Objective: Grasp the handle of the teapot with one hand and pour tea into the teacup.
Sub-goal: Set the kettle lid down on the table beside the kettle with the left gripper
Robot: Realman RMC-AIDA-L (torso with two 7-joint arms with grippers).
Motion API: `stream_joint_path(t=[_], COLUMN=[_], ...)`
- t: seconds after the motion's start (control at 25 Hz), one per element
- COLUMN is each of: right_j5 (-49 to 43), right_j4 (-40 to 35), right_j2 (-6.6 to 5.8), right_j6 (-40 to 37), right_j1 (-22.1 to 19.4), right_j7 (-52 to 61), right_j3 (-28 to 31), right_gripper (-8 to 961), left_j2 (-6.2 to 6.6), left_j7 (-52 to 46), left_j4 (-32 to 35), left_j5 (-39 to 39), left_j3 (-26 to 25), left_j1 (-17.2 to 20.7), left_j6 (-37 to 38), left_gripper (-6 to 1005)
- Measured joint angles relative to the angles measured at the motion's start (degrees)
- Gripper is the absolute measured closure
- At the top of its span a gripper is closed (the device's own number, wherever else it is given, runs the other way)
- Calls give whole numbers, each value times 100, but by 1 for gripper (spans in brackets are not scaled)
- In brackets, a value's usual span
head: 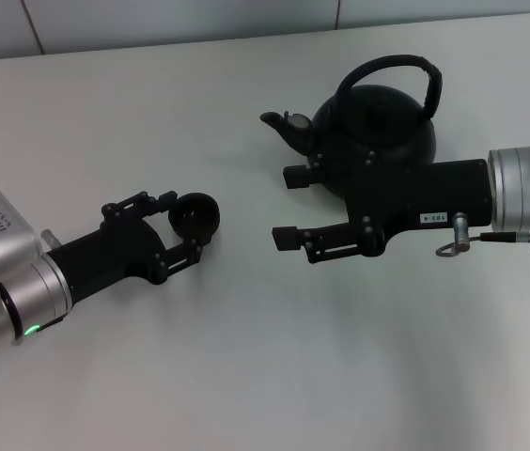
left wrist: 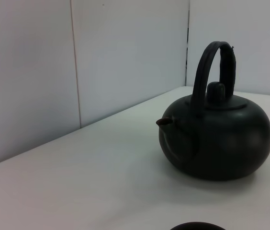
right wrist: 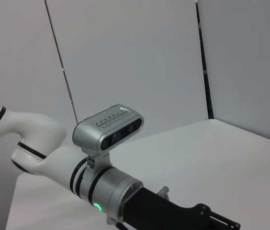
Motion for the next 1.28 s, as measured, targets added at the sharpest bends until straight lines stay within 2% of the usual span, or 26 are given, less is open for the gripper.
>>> stream_joint_path(t=[0.16,0.6,1.28], right_j5=[0,0,25], right_j4=[0,0,6], right_j2=[-4,-9,-9], right_j6=[11,44,44], right_j1=[14,32,26], right_j7=[-1,-1,-3], right_j3=[0,0,0], right_gripper=[128,128,128], left_j2=[0,0,13], left_j7=[-60,-67,-60], left_j4=[13,24,119], left_j5=[-1,-1,8], left_j3=[-2,60,69], left_j1=[-7,-22,46], left_j6=[-29,-74,-10], left_gripper=[331,236,233])
